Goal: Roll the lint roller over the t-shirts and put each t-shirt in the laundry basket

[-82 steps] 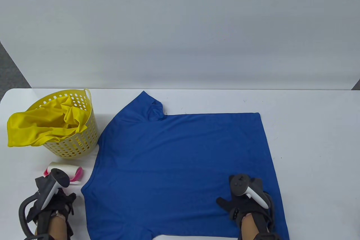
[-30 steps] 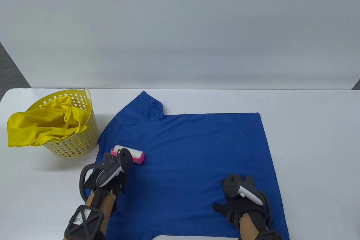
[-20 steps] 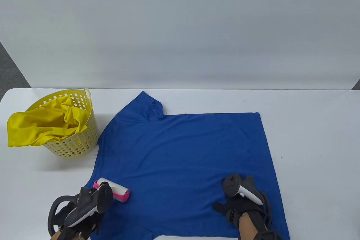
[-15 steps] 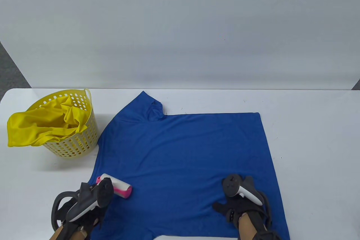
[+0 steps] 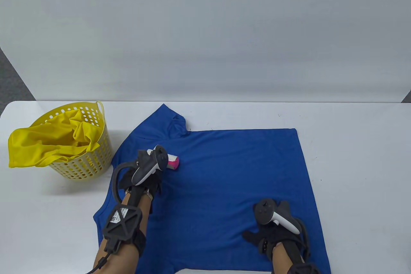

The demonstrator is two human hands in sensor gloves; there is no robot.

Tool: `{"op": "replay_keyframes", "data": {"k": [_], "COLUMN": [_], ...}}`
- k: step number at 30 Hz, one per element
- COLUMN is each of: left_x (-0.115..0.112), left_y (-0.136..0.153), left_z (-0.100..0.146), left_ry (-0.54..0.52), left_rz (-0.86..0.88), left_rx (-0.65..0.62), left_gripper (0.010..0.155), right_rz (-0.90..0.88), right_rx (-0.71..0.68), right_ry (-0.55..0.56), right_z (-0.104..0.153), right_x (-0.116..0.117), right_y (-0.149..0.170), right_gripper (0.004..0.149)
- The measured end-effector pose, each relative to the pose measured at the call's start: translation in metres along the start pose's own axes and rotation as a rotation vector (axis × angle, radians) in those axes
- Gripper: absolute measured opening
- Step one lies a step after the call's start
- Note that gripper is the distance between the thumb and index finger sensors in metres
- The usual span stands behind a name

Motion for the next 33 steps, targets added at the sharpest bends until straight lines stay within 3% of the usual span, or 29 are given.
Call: {"op": "replay_keyframes", "data": {"k": [5, 12, 19, 25, 33], "left_x": [-0.004, -0.024, -0.03, -0.029, -0.016], "left_y": [0.011, 0.07, 0.113, 0.107, 0.064], "left_z": [0.019, 0.094, 0.152, 0.148, 0.095], "left_ry": [-0.016, 0.007, 0.037, 0.015, 0.01], "left_rz": [-0.049, -0.071, -0.152, -0.148, -0.103], "left_rx": [-0.072, -0.213, -0.215, -0.199, -0.135], "left_gripper": [0.06, 0.06, 0.06, 0.059, 0.059], "right_rz": [0.002, -0.001, 0.0, 0.002, 0.001], "right_rx": [0.001, -0.003, 0.001, 0.003, 0.001], "right_ry": [0.001, 0.0, 0.004, 0.007, 0.004], "right_z": [0.0, 0.0, 0.0, 0.001, 0.0], "right_x": [0.0, 0.0, 0.0, 0.0, 0.0], "right_y": [0.0, 0.0, 0.0, 0.0, 0.0], "right_gripper": [0.085, 0.085, 0.085, 0.085, 0.085]}}
Point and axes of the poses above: the tracker on the back of each hand, its own y axis roughly to the little-finger side, its own z axis roughly from the fingertips to the wrist, x = y × z, the point moved 5 cm from there along -z, roughly from the wrist to the fingertips, and after that the axes turned 2 degrees about x, right-handed, at the moved point
